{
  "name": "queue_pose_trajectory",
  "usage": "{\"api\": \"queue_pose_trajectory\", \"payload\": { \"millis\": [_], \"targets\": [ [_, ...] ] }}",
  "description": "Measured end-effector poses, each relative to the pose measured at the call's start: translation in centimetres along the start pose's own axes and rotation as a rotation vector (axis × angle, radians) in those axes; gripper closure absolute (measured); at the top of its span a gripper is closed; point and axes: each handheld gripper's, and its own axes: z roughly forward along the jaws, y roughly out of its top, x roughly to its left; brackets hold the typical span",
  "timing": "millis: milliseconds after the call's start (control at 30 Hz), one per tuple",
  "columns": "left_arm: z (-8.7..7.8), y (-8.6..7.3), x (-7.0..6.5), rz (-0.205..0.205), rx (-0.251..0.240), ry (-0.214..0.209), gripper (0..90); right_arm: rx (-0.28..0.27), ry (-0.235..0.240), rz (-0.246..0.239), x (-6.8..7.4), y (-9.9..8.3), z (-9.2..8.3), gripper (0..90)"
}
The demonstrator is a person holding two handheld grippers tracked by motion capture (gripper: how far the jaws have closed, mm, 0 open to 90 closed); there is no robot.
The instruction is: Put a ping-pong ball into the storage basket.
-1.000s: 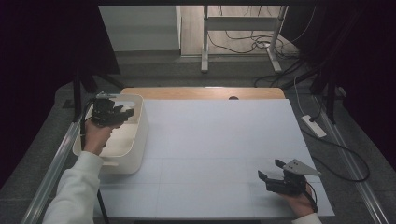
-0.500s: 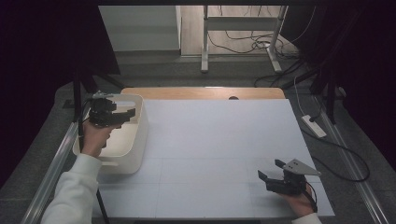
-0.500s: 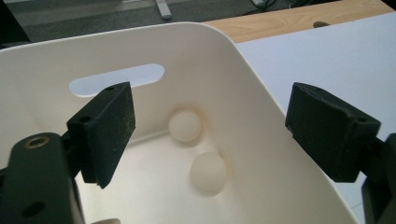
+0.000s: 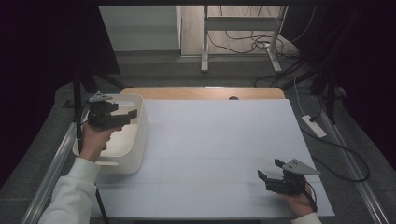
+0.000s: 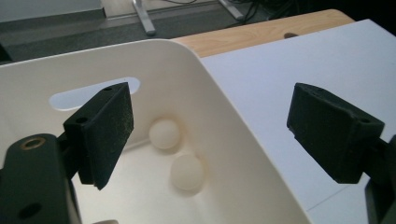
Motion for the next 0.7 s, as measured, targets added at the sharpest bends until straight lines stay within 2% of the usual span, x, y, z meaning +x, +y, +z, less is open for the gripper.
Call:
{"api": "queue_pose_trajectory", "payload": {
  "millis": [233,300,700],
  "targets": [
    [-1.0,0.0,-1.1,0.018,-0.032,-0.035,15.6,0.001,0.003,0.001,0.0,0.0,0.1,15.8],
    [-1.2,0.1,-1.7,0.027,-0.039,-0.058,15.6,0.003,0.002,-0.001,0.0,0.0,0.2,15.8],
    [-1.0,0.1,-4.2,0.052,-0.056,-0.152,15.5,0.002,0.005,-0.003,0.0,0.1,0.1,15.8]
  ]
}}
